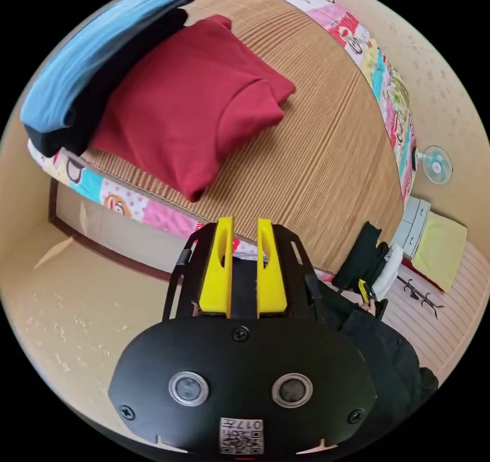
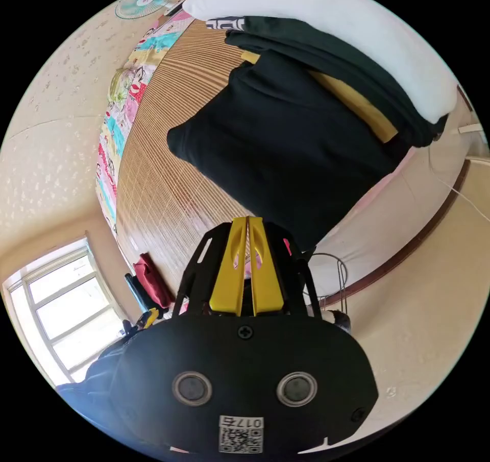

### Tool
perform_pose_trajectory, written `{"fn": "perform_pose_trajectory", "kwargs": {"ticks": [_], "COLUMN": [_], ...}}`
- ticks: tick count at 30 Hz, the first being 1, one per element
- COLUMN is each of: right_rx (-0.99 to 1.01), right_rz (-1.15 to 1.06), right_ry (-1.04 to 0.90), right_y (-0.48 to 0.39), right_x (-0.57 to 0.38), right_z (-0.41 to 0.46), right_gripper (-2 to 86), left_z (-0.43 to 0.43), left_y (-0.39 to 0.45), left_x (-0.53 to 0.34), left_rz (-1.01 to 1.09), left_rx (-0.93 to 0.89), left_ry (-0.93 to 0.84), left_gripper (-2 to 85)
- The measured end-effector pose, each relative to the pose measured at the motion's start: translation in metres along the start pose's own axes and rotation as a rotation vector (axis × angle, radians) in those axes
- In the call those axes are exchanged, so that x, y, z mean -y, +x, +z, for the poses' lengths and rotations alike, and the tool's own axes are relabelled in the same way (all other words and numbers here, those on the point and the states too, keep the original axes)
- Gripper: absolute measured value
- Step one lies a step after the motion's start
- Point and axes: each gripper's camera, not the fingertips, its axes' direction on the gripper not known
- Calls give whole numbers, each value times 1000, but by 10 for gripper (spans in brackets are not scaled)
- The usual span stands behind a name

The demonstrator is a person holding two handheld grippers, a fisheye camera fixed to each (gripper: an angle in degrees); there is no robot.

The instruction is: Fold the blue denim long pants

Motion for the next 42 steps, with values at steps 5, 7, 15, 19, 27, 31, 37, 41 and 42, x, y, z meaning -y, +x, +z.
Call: {"fn": "perform_pose_trajectory", "kwargs": {"ticks": [5,7,15,19,27,31,37,41,42], "right_rx": [37,50,167,132,352,330,527,648,663], "right_rz": [63,81,143,149,27,-62,-437,-789,-838], "right_ry": [-45,-39,56,55,171,134,102,5,-18], "right_y": [-63,-79,-125,-126,-101,-98,-169,-245,-255], "right_x": [-33,-39,-79,-119,-203,-211,-206,-226,-231], "right_z": [33,38,36,39,50,69,91,109,112], "right_gripper": [4,4,3,3,4,6,18,58,70], "left_z": [-61,-78,-10,30,-43,-93,-131,-116,-111], "left_y": [-56,-61,-42,-28,-48,-6,147,199,212], "left_x": [-21,-21,-11,-38,-186,-223,-353,-434,-455], "left_rz": [-109,-91,117,146,173,399,938,1107,1147], "left_rx": [76,100,376,501,-353,-506,-566,-964,-1070], "left_ry": [290,370,257,239,638,710,872,969,977], "left_gripper": [86,105,92,44,-8,-9,-10,-9,-9]}}
